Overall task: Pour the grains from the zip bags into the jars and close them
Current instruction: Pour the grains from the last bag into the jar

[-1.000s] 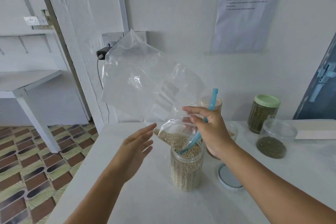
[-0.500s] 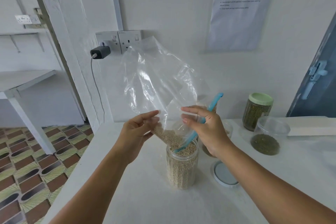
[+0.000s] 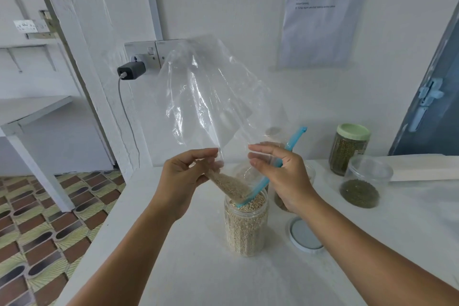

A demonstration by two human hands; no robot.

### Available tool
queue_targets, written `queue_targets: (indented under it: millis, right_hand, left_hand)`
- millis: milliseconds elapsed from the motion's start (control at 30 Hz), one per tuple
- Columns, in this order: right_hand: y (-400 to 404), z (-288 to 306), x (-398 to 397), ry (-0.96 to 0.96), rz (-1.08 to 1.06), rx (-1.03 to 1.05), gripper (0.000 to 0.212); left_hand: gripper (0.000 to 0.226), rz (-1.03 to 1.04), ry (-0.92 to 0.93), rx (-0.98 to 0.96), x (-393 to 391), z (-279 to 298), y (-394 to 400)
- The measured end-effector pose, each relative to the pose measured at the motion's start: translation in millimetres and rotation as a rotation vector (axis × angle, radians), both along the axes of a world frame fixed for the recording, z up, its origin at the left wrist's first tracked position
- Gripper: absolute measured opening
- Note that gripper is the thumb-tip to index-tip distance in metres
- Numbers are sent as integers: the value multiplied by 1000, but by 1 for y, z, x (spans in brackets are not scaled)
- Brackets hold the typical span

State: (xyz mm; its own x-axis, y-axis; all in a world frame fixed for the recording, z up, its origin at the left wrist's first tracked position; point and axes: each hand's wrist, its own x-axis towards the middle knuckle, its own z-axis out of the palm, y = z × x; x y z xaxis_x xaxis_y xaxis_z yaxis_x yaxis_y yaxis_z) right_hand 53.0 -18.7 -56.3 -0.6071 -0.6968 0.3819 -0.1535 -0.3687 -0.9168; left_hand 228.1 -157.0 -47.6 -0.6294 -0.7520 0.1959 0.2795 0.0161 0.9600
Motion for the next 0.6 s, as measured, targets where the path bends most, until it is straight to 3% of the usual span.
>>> queue_targets:
  millis: [400, 600]
  right_hand:
    - [3, -1, -1, 111, -8, 35, 35]
    - [1, -1, 1, 68, -12, -25, 45]
  left_hand:
    - [20, 68, -15, -33, -1, 5, 2]
    - [24, 111, 15, -131, -3, 16, 4]
